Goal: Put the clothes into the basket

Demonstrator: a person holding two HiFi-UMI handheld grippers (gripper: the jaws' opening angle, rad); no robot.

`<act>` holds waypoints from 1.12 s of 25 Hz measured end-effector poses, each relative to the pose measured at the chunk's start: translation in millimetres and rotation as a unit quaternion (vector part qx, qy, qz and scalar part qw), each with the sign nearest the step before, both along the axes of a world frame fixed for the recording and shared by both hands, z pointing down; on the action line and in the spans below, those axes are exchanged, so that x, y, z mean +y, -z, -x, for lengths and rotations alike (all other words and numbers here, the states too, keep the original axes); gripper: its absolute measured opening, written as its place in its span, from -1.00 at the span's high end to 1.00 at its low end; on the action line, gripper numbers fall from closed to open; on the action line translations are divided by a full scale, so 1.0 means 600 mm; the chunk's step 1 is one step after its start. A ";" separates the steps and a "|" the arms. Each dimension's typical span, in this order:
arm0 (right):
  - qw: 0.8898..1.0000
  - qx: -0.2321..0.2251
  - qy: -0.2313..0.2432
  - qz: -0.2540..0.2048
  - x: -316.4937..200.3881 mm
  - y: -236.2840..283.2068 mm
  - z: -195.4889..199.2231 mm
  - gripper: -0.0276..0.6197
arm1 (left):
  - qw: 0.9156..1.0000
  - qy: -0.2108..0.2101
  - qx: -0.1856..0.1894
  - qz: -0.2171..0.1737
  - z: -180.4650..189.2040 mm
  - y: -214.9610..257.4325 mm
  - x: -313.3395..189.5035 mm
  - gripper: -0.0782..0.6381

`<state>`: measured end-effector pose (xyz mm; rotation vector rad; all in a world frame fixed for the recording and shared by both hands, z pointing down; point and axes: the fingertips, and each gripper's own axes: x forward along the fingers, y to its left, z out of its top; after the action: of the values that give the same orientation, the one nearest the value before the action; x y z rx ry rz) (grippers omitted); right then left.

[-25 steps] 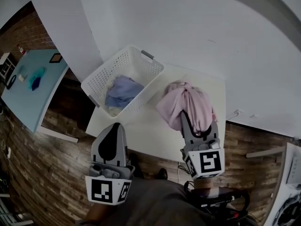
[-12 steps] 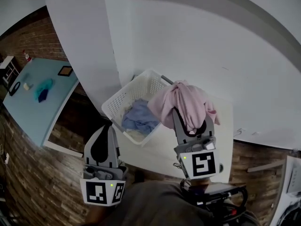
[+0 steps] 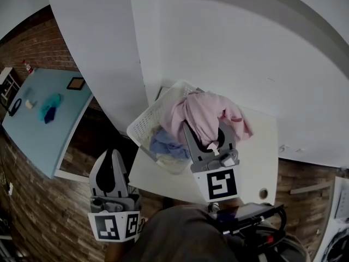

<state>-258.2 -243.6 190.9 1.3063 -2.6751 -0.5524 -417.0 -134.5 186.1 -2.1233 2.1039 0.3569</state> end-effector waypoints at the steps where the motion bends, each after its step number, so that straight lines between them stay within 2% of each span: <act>1: 1.000 0.007 0.005 0.005 -0.002 -0.008 0.011 0.41 | 1.000 0.001 0.002 0.003 0.006 -0.003 -0.004 0.76; 5: 0.999 0.027 0.027 0.035 -0.007 -0.045 0.053 0.41 | 1.000 0.003 0.013 0.020 0.029 -0.023 -0.018 0.76; 8: 0.995 0.018 0.056 0.075 -0.013 -0.078 0.083 0.40 | 0.999 0.007 0.023 0.039 0.046 -0.042 -0.027 0.76; 11: 0.986 -0.011 0.094 0.138 -0.015 -0.114 0.109 0.35 | 0.998 0.007 0.033 0.060 0.061 -0.062 -0.037 0.76; 13: 0.977 -0.011 0.120 0.177 -0.012 -0.142 0.125 0.28 | 0.997 0.006 0.039 0.071 0.065 -0.076 -0.044 0.76; 16: 0.967 -0.008 0.148 0.206 -0.002 -0.172 0.145 0.14 | 0.995 0.001 0.046 0.090 0.066 -0.099 -0.053 0.76; 19: 0.959 -0.046 0.156 0.232 0.000 -0.176 0.141 0.20 | 0.994 -0.004 0.055 0.098 0.068 -0.119 -0.060 0.76; 21: 0.956 -0.051 0.153 0.245 -0.003 -0.183 0.129 0.23 | 0.993 -0.008 0.058 0.101 0.066 -0.126 -0.065 0.76; 28: 0.959 -0.070 0.129 0.244 -0.005 -0.185 0.083 0.29 | 0.994 -0.029 0.038 0.102 0.025 -0.114 -0.071 0.76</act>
<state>-308.0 -246.6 301.9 0.8932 -2.8500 0.1892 -432.1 -177.4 254.5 -2.3235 2.2101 0.2408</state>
